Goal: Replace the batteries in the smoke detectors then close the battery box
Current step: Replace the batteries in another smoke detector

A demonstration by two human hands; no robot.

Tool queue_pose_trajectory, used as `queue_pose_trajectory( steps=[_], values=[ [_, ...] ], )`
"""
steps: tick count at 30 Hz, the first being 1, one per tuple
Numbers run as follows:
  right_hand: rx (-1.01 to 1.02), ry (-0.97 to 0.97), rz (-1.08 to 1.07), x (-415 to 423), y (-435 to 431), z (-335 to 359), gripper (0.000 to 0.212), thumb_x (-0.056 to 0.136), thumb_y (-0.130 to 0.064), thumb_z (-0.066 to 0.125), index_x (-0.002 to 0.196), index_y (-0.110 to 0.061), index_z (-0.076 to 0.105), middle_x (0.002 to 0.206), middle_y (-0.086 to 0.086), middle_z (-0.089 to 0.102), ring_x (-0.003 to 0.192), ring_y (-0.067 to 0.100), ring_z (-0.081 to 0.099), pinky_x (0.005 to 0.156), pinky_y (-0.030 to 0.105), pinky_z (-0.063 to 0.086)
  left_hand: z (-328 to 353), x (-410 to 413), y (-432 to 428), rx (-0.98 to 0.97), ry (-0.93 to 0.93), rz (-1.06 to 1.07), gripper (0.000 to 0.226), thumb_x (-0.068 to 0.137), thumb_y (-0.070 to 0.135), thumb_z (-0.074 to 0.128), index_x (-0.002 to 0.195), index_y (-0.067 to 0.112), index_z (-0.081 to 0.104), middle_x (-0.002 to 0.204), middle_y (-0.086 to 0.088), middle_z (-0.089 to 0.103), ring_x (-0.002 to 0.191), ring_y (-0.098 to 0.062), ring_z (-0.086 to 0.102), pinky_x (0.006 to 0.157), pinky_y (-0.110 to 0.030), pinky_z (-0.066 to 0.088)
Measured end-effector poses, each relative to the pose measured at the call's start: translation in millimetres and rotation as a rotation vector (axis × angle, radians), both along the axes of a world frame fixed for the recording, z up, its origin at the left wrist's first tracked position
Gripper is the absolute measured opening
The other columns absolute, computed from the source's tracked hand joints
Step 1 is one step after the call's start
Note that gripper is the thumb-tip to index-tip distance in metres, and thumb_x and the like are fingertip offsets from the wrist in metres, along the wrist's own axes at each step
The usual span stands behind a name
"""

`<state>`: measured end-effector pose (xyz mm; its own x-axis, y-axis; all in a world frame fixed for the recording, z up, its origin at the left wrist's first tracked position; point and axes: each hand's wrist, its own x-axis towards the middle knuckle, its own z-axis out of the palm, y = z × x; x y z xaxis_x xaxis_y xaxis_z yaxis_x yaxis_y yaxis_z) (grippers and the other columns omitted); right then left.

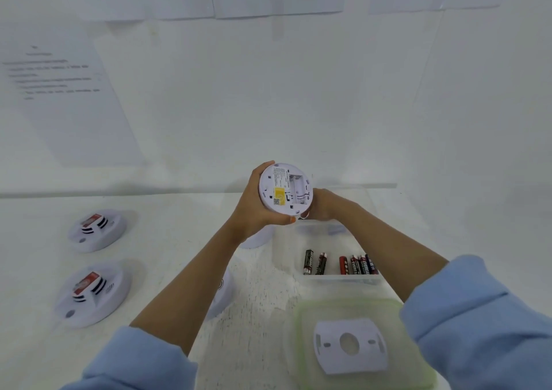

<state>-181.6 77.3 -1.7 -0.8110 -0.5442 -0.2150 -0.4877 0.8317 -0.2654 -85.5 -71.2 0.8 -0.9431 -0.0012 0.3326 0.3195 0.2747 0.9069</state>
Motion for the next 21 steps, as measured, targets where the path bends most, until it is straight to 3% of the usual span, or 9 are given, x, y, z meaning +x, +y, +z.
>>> queue_pose_trajectory(
  steps=[3, 5, 7, 8, 10, 12, 17, 21],
  values=[
    [-0.007, 0.001, 0.051, -3, -2, -1, 0.033, 0.084, -0.021, 0.059, 0.115, -0.013, 0.059, 0.114, 0.006, 0.062, 0.099, 0.024, 0.057, 0.089, 0.036, 0.050, -2, -1, 0, 0.002, -0.013, -0.007, 0.100, 0.047, 0.000, 0.080, 0.133, 0.015, 0.030, 0.125, 0.011, 0.044, 0.108, 0.014, 0.047, 0.083, -0.008, 0.045],
    [-0.048, -0.023, 0.069, 2, 0, 6, 0.030, 0.082, -0.016, 0.060, 0.112, -0.010, 0.060, 0.105, 0.008, 0.062, 0.092, 0.023, 0.056, 0.081, 0.031, 0.048, -3, -1, -1, 0.003, -0.020, -0.007, 0.102, 0.047, 0.000, 0.080, 0.135, 0.013, 0.030, 0.125, 0.012, 0.044, 0.108, 0.014, 0.047, 0.082, -0.008, 0.045],
    [-0.123, -0.044, 0.028, 4, 5, 11, 0.009, 0.079, -0.008, 0.059, 0.086, -0.009, 0.065, 0.080, 0.008, 0.062, 0.068, 0.018, 0.057, 0.062, 0.025, 0.046, -3, -1, -2, -0.007, -0.016, -0.001, 0.103, 0.047, 0.001, 0.081, 0.136, 0.010, 0.029, 0.124, 0.012, 0.045, 0.108, 0.013, 0.047, 0.082, -0.008, 0.045],
    [-0.179, -0.065, -0.007, 4, 9, 15, 0.010, 0.078, -0.005, 0.058, 0.074, -0.012, 0.062, 0.068, 0.005, 0.060, 0.053, 0.012, 0.056, 0.054, 0.021, 0.045, -3, -1, -3, -0.013, -0.015, 0.001, 0.103, 0.047, 0.002, 0.081, 0.136, 0.009, 0.029, 0.124, 0.012, 0.045, 0.108, 0.013, 0.047, 0.082, -0.008, 0.045],
    [-0.318, -0.105, -0.075, 4, 17, 24, 0.009, 0.081, -0.003, 0.059, 0.078, -0.012, 0.062, 0.061, 0.004, 0.061, 0.041, 0.005, 0.055, 0.050, 0.019, 0.049, -3, 0, -4, -0.020, -0.014, 0.002, 0.103, 0.048, 0.003, 0.081, 0.136, 0.009, 0.029, 0.124, 0.012, 0.044, 0.108, 0.014, 0.047, 0.083, -0.007, 0.045],
    [-0.477, -0.110, -0.153, 6, 26, 34, 0.006, 0.083, -0.006, 0.061, 0.089, -0.009, 0.060, 0.065, 0.005, 0.062, 0.047, 0.011, 0.059, 0.058, 0.025, 0.054, -3, 2, -5, -0.022, -0.017, 0.005, 0.102, 0.048, 0.004, 0.081, 0.136, 0.010, 0.029, 0.124, 0.012, 0.045, 0.108, 0.014, 0.047, 0.084, -0.007, 0.045],
    [-0.829, -0.125, -0.248, 24, 45, 63, 0.011, 0.079, 0.002, 0.058, 0.079, -0.009, 0.057, 0.062, 0.010, 0.062, 0.052, 0.020, 0.060, 0.058, 0.027, 0.056, -1, 8, 0, -0.013, -0.020, 0.003, 0.100, 0.048, 0.005, 0.081, 0.134, 0.014, 0.031, 0.123, 0.012, 0.046, 0.108, 0.012, 0.048, 0.083, -0.008, 0.045],
    [-0.858, -0.128, -0.166, 46, 46, 77, 0.015, 0.080, 0.001, 0.062, 0.093, -0.006, 0.060, 0.065, 0.008, 0.064, 0.049, 0.010, 0.060, 0.058, 0.021, 0.053, 2, 13, 9, 0.003, -0.010, -0.020, 0.098, 0.049, 0.005, 0.080, 0.133, 0.013, 0.030, 0.122, 0.012, 0.045, 0.109, 0.008, 0.049, 0.083, -0.010, 0.046]
  ],
)
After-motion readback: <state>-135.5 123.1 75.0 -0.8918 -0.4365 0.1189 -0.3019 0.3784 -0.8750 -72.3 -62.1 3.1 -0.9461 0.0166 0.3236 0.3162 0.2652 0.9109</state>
